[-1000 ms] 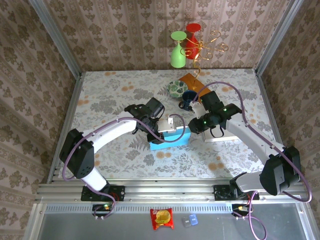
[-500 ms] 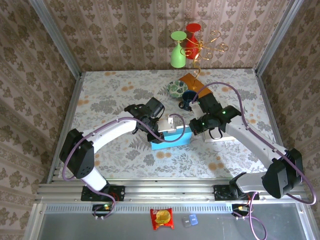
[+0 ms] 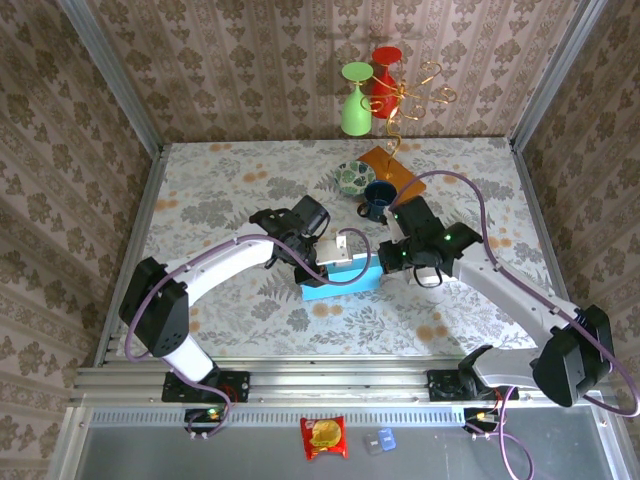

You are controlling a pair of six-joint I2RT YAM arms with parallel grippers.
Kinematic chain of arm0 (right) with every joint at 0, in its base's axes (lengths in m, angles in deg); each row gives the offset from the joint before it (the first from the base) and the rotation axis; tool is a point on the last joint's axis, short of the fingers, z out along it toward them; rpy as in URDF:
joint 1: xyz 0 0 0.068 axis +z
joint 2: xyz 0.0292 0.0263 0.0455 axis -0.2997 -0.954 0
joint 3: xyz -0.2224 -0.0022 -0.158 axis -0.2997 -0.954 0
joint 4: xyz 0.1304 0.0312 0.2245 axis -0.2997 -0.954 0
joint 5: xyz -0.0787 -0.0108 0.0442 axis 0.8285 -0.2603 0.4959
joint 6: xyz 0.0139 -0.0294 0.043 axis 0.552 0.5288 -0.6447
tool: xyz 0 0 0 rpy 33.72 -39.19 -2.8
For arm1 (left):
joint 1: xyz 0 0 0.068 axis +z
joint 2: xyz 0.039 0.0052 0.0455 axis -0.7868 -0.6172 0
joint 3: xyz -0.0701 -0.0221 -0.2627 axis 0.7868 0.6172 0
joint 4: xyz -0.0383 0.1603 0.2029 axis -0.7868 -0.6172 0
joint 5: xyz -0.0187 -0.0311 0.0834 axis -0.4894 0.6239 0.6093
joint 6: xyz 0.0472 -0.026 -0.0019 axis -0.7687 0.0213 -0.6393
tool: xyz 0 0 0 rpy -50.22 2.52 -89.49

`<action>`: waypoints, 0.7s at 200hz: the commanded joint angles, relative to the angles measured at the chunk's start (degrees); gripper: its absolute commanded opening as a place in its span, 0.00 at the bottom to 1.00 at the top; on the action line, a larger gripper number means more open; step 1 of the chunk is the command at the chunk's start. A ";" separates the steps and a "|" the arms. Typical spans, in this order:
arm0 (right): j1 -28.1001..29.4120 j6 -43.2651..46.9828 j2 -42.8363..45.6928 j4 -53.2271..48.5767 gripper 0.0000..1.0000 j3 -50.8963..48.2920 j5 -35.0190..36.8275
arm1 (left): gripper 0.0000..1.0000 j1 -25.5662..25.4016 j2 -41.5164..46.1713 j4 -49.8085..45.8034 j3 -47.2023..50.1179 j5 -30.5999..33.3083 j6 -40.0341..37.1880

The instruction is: Fold the paper box

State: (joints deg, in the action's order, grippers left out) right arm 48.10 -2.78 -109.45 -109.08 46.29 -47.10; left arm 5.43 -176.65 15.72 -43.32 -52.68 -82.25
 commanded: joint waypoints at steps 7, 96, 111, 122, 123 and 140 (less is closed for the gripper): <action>0.63 -4.13 1.44 0.00 0.00 -2.68 3.16 | 0.29 0.34 -0.52 0.10 -0.68 1.25 1.23; 5.17 -4.30 5.88 6.01 0.00 -10.31 10.37 | 0.36 0.79 0.72 2.06 0.27 1.02 4.99; 6.08 -4.41 6.22 6.20 0.00 -10.55 11.63 | 0.42 1.07 2.10 3.60 1.24 0.88 6.63; 6.80 -4.48 6.33 6.37 0.00 -10.60 12.60 | 0.45 1.11 3.26 4.59 2.02 0.68 7.81; 6.88 -4.49 6.33 6.38 0.00 -10.62 12.69 | 0.46 1.15 3.35 4.77 2.07 0.63 7.86; 7.81 -4.94 6.33 6.74 0.00 -10.73 13.86 | 0.49 1.20 4.80 6.09 3.33 0.30 9.74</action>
State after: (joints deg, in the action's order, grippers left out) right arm 54.52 -6.23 -103.20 -100.32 37.35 -36.96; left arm 6.26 -175.60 19.41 -41.73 -52.07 -76.72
